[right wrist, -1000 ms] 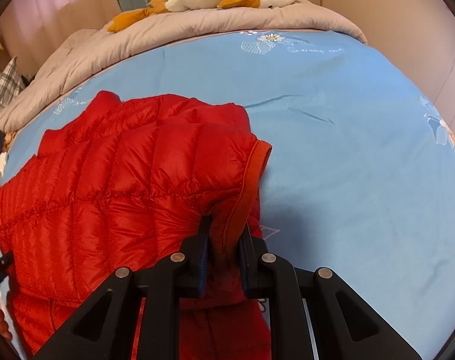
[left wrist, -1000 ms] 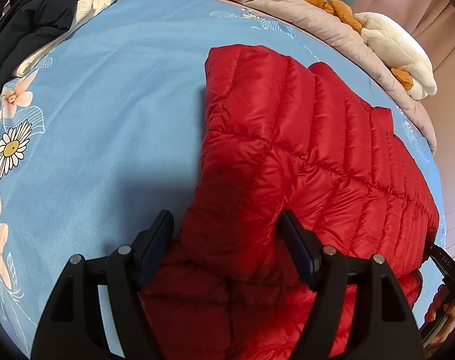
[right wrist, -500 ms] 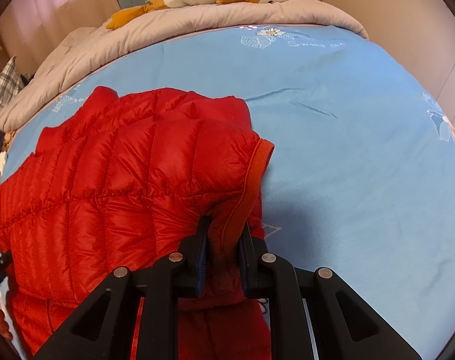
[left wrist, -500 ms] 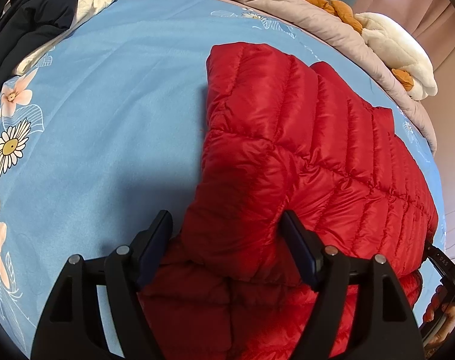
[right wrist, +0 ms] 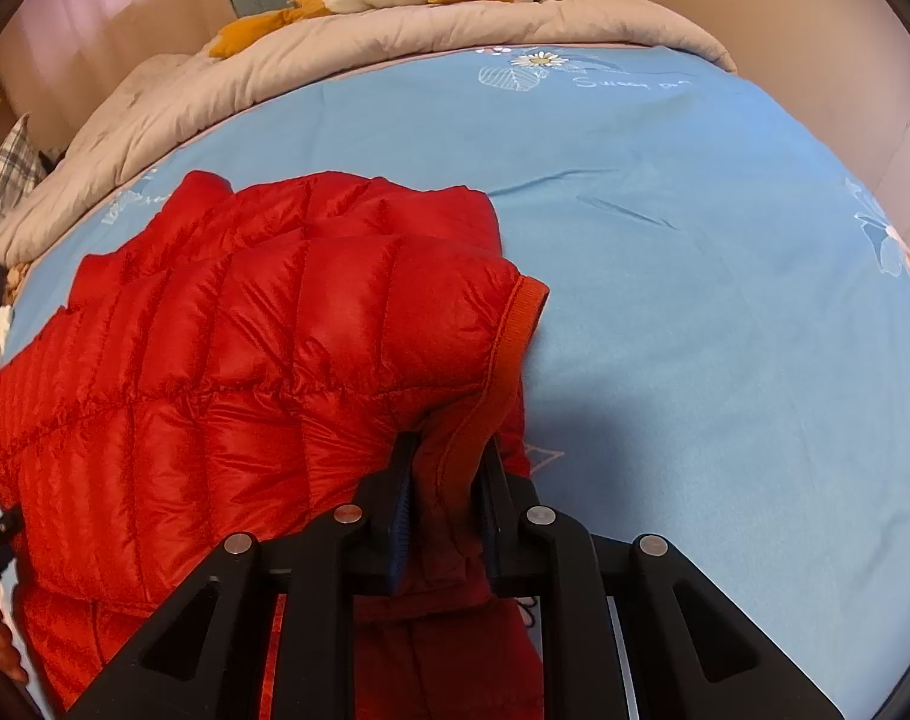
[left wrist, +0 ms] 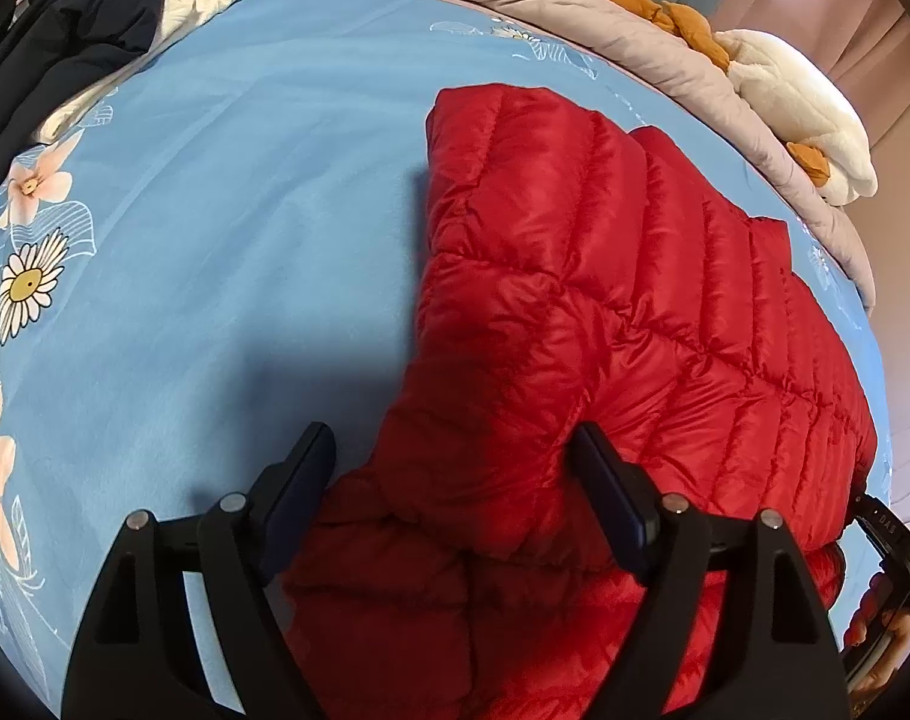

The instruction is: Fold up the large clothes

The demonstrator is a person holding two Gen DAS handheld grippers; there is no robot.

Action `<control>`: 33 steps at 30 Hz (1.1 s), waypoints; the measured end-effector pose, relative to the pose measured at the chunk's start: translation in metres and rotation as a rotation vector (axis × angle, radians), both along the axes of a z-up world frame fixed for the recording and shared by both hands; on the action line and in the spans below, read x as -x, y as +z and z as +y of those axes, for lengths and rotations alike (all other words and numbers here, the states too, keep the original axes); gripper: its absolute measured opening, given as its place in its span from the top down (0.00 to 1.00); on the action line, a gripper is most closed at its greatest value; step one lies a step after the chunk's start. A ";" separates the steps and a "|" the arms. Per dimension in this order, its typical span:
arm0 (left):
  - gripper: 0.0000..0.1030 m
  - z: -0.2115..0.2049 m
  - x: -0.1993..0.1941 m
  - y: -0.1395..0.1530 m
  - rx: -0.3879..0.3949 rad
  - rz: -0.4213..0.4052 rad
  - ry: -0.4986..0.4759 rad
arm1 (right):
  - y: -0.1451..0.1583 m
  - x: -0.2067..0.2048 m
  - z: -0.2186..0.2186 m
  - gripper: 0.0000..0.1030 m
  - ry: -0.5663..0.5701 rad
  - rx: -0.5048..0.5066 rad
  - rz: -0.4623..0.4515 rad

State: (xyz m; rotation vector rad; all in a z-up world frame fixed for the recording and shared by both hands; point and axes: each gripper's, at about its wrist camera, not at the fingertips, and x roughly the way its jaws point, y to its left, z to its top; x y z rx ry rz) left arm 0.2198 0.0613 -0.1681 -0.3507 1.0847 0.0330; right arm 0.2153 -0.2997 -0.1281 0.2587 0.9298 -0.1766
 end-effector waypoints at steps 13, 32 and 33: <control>0.12 0.000 0.054 0.063 -0.042 -0.142 -0.015 | 0.038 0.049 -0.006 0.36 -0.021 0.020 -0.108; 0.00 0.004 0.198 0.109 -0.077 -0.301 -0.042 | 0.104 0.191 0.010 0.01 0.094 0.028 -0.467; 0.00 0.005 0.204 0.107 -0.073 -0.299 -0.041 | 0.102 0.196 0.011 0.01 0.097 0.022 -0.468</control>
